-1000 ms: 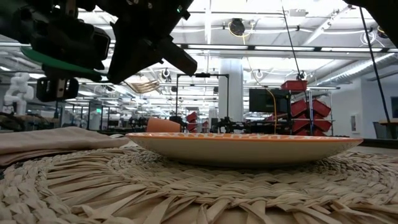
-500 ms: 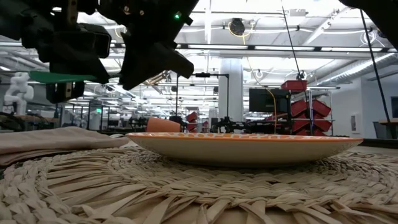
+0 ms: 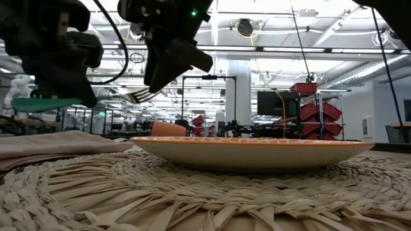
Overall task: Set table place
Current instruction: Put the fork on the napkin to the left of the mat
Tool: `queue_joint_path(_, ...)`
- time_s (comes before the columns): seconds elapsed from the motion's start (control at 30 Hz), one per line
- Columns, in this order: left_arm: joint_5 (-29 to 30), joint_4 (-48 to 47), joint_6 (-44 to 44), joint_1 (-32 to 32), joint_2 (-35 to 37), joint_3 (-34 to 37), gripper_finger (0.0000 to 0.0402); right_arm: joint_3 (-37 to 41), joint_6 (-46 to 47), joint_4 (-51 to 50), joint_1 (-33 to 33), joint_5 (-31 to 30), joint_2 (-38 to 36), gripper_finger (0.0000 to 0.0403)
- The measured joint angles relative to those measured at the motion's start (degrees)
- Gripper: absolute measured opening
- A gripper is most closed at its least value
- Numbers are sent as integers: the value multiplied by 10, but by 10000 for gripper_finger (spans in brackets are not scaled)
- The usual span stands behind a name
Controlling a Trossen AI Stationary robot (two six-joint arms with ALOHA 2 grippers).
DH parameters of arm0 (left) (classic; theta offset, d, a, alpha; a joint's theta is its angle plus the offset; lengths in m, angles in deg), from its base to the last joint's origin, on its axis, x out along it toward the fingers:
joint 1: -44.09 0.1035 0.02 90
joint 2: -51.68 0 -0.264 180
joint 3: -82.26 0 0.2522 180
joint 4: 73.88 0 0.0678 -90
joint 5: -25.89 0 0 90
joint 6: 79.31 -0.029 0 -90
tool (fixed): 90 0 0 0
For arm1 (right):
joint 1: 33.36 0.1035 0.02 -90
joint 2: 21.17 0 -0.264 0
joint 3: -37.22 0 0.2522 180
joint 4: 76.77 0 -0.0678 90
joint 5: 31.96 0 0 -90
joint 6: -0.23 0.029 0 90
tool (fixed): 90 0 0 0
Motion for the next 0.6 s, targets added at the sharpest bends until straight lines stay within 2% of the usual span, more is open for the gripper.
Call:
queue_joint_path(0.2, 67, -11, 53, -43, 0, 1, 0, 0, 19, -27, 3, -13, -6, 128)
queue_joint_path(0.47, 199, 66, 198, -150, 3, 64, 0, 0, 54, -65, 1, -12, -25, 128)
queue_joint_path(0.6, 270, 95, 242, -201, 3, 74, 0, 0, 66, -84, -4, -10, -32, 128)
